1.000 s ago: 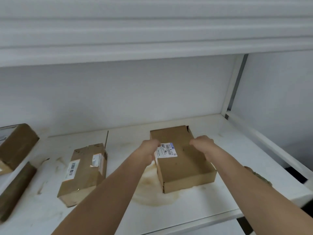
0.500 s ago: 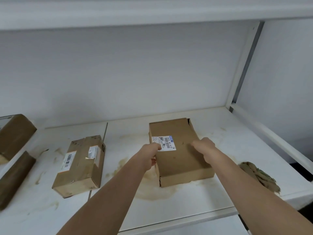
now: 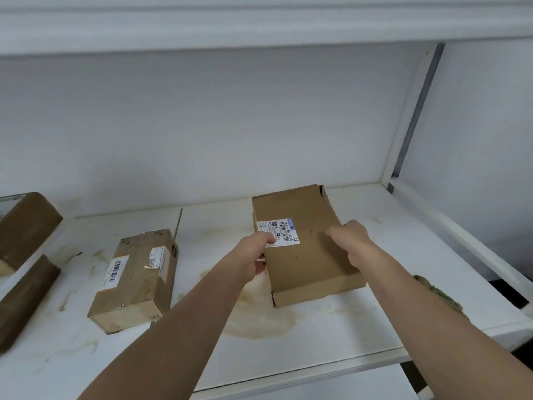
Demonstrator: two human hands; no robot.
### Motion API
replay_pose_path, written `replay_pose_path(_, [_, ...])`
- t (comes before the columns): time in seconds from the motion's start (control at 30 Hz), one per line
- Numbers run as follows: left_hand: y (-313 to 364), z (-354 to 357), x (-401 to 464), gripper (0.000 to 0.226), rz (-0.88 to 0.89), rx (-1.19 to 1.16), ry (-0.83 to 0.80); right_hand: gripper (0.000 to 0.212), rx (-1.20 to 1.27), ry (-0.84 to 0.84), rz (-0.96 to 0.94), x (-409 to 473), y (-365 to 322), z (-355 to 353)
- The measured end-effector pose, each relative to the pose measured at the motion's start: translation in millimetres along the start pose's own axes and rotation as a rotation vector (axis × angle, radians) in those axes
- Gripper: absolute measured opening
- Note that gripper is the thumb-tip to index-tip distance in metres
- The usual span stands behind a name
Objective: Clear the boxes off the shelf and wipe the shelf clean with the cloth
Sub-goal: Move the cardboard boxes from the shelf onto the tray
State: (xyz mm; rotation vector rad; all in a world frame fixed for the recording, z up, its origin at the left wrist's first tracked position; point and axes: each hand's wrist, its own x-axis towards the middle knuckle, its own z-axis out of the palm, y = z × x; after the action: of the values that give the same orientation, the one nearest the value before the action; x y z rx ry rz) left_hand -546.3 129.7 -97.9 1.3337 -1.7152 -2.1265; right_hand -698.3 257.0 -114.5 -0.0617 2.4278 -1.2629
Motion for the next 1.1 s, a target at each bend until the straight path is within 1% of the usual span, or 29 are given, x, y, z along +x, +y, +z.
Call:
replay_pose_path(0.1, [10.5, -2.5, -7.4, 0.024, 0.032, 0.008, 0.008, 0.022, 0.04, -0.02, -0.023, -2.7, -5.2, -6.5])
replay_pose_path(0.23, [25.4, -6.6, -20.0, 0.014, 0.085, -0.029, 0.02, 0.017, 0.109, -0.039, -0.061, -10.9, -16.1, -12.7])
replay_pose_path(0.33, [35.8, -8.9, -29.9, 0.012, 0.129, 0.003, 0.027, 0.021, 0.132, -0.024, -0.077, -18.3, -25.3, -14.3])
replay_pose_path(0.43, [44.4, -12.5, -38.8, 0.011, 0.15, 0.005, 0.005, 0.017, 0.141, 0.017, -0.076, -23.3, -30.8, -14.0])
replay_pose_path(0.47, [46.4, -13.5, -41.3, 0.01, 0.152, -0.01, -0.01, 0.02, 0.14, 0.026, -0.072, -24.8, -31.8, -13.3])
replay_pose_path(0.57, [53.3, -17.4, -50.8, 0.009, 0.161, -0.039, -0.032, 0.046, 0.115, 0.042, -0.047, -32.6, -38.3, -11.4])
replay_pose_path(0.6, [55.1, -18.9, -53.3, 0.009, 0.166, -0.037, -0.031, 0.052, 0.106, 0.046, -0.041, -34.6, -40.0, -10.9])
replay_pose_path(0.77, [57.5, -25.6, -60.8, 0.012, 0.181, -0.076, -0.043, 0.057, 0.134, 0.011, -0.068, -44.8, -42.4, -10.7])
replay_pose_path(0.9, [55.0, -29.2, -62.2, 0.016, 0.174, -0.157, -0.059, 0.053, 0.211, -0.014, -0.077, -45.8, -40.8, -10.4])
replay_pose_path(1.0, [55.0, -33.9, -61.3, 0.02, 0.184, -0.173, -0.065, 0.038, 0.303, -0.064, -0.094, -45.1, -43.2, -11.5])
replay_pose_path(1.1, [55.8, -40.4, -58.3, 0.019, 0.191, -0.195, -0.067, 0.035, 0.327, -0.1, -0.103, -43.4, -43.8, -13.1])
